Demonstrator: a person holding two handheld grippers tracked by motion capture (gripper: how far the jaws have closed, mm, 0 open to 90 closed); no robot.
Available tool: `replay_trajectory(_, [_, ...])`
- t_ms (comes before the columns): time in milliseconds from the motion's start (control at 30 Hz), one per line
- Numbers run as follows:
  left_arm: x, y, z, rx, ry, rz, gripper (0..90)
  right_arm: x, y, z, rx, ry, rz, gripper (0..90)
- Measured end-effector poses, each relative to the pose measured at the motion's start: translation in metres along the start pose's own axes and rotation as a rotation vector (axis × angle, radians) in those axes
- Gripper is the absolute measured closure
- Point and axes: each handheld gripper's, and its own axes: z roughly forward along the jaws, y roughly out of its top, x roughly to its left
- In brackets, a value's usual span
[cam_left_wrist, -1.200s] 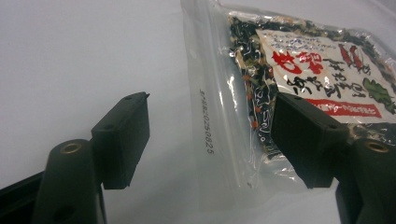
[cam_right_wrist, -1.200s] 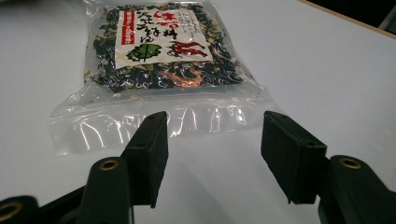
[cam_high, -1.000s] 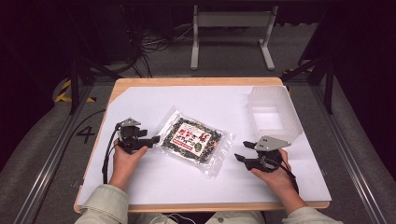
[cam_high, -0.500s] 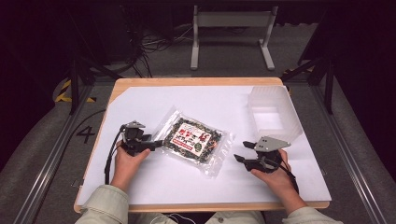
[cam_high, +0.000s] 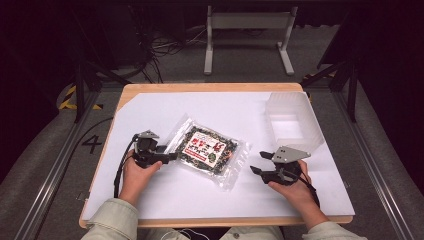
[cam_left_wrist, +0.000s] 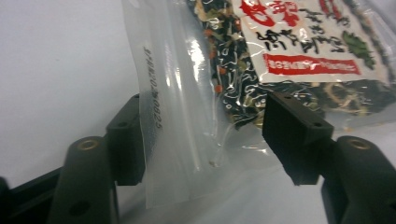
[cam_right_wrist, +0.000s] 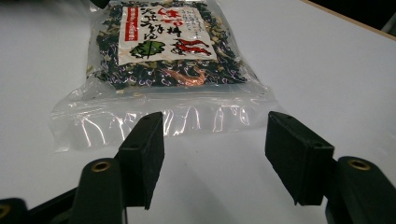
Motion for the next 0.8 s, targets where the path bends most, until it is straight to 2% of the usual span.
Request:
replay_trajectory(67, [-0.0001,-0.0006,-0.0004,0.003,0.011,0.013,46.0,0.0001,0.0000,0.0002,0.001,0.001,0.000,37.1])
replay_trajectory(200, [-0.0020,0.0000,-0.0009,0.013,0.016,0.004,49.9,0.0003,0.0002,0.0004,0.000,0.005,-0.001,36.7])
replay_trajectory(267, [-0.0014,0.0003,-0.0018,0.018,0.010,0.005,53.9,0.0003,0.0003,0.0005,0.000,0.005,-0.001,36.7])
replay_trajectory(333, [-0.0007,0.0000,-0.0041,0.021,0.001,-0.007,62.3,0.0005,0.0004,0.0006,-0.001,0.006,-0.001,36.6])
replay_trajectory(433, [-0.0010,-0.0002,-0.0041,0.028,-0.023,-0.038,73.0,0.0007,0.0007,0.0008,-0.003,0.008,-0.003,36.5])
replay_trajectory(533, [-0.0014,-0.0001,-0.0045,0.031,-0.021,-0.035,75.4,0.0010,0.0008,0.0009,-0.003,0.010,-0.003,36.3])
replay_trajectory(700, [-0.0008,-0.0027,-0.0041,0.004,-0.013,-0.054,84.1,0.0011,0.0011,0.0010,-0.007,0.012,-0.002,36.1])
replay_trajectory(800, [-0.0064,-0.0025,-0.0014,-0.022,0.020,-0.040,87.2,0.0011,0.0011,0.0011,-0.007,0.012,-0.001,36.0])
